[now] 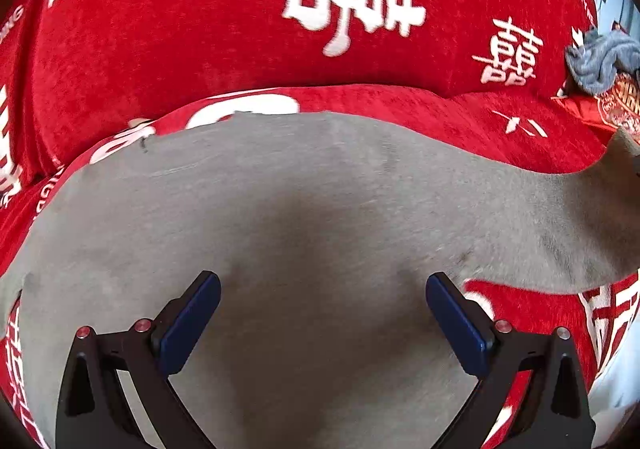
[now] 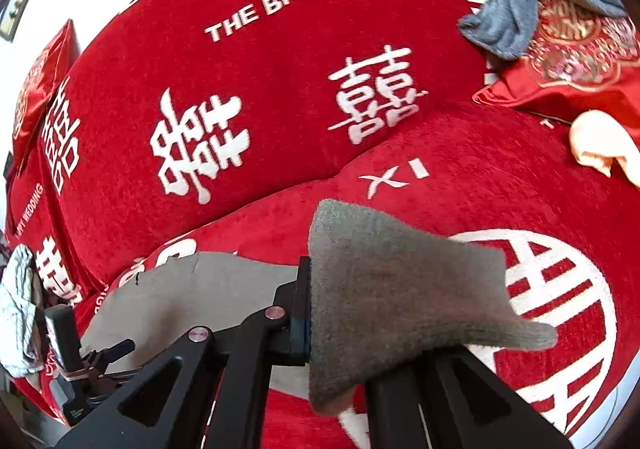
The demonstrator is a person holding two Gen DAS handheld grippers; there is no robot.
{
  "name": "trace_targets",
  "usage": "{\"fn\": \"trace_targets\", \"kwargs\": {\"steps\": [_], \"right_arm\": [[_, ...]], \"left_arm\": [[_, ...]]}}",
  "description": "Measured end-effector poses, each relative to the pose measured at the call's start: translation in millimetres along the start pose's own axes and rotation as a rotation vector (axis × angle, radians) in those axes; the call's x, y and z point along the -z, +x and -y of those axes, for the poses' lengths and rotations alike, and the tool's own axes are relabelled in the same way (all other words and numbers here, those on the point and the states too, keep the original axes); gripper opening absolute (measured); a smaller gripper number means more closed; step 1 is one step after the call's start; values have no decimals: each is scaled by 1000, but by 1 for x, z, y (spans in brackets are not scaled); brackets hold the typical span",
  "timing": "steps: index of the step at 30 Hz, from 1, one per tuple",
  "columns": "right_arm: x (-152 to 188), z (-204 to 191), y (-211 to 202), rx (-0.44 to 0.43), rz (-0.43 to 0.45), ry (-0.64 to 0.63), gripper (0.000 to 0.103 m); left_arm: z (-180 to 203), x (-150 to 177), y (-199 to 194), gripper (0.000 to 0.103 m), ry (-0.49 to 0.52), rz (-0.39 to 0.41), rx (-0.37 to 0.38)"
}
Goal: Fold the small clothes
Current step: 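Lift the sleeve with the right tool and carry it across the sweater body, then lay the sleeve onto the sweater body and open the right tool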
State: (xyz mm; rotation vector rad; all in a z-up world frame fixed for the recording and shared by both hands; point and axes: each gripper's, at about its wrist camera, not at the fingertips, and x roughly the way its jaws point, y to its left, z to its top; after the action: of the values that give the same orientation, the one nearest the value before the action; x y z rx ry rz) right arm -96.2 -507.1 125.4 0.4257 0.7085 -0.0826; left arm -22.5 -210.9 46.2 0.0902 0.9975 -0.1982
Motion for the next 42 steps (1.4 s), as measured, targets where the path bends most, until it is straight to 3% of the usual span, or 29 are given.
{"fn": "trace_targets", "kwargs": {"steps": [18, 27, 36, 42], "right_arm": [[12, -157, 12, -100, -22, -162, 4], [30, -237, 34, -153, -60, -231, 4], [52, -316, 66, -176, -93, -290, 4], [82, -359, 99, -135, -131, -369, 4]], "left_arm": [[-97, 34, -35, 103, -115, 64, 14], [-147, 51, -32, 103, -175, 43, -8], [-198, 67, -36, 103, -229, 32, -25], [-230, 73, -43, 103, -297, 36, -11]]}}
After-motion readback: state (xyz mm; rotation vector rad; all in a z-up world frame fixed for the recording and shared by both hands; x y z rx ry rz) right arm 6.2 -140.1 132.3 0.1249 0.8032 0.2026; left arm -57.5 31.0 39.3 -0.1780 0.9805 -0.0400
